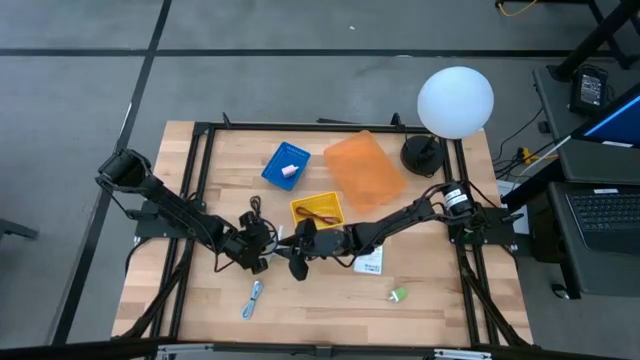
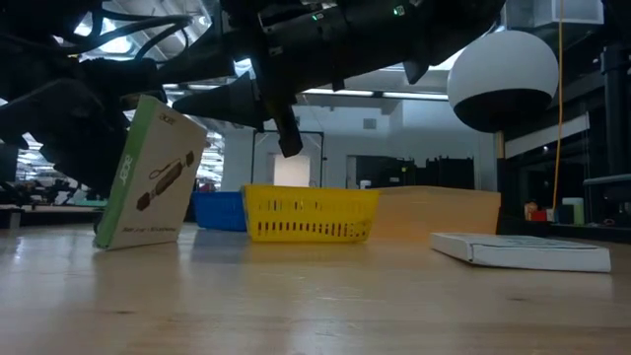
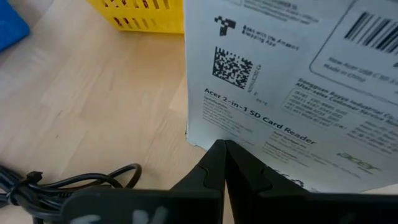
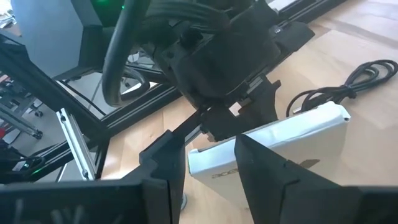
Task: Pick and place items into bin
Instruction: Put the white card reader box into the orange bin
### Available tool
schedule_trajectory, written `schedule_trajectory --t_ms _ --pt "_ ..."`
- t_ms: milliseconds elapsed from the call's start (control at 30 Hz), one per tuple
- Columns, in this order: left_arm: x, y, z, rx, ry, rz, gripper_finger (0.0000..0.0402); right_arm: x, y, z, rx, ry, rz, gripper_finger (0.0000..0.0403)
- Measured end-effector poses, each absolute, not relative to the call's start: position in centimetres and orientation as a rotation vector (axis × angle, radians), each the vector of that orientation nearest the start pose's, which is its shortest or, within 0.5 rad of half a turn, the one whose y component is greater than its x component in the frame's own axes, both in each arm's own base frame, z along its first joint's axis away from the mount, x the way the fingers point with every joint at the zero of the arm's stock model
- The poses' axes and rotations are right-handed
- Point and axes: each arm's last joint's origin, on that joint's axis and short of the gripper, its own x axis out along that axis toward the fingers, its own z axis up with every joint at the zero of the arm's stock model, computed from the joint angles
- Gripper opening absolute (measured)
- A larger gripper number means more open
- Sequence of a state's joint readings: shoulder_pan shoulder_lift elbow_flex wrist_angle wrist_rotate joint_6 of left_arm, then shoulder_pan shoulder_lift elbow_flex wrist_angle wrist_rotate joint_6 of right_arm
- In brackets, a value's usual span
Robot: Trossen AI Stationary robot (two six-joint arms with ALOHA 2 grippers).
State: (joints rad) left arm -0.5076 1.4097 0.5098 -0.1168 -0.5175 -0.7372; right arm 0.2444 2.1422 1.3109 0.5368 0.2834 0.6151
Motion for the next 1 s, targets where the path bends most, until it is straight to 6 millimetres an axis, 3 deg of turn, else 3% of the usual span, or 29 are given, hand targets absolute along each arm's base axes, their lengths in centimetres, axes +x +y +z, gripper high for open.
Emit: schedule_trajectory --t_ms 1000 --pt "21.5 -9.2 13.5 -0.184 0.794 0.241 0.0003 45.4 10.2 16.1 0.430 0.239 -0.057 0.0127"
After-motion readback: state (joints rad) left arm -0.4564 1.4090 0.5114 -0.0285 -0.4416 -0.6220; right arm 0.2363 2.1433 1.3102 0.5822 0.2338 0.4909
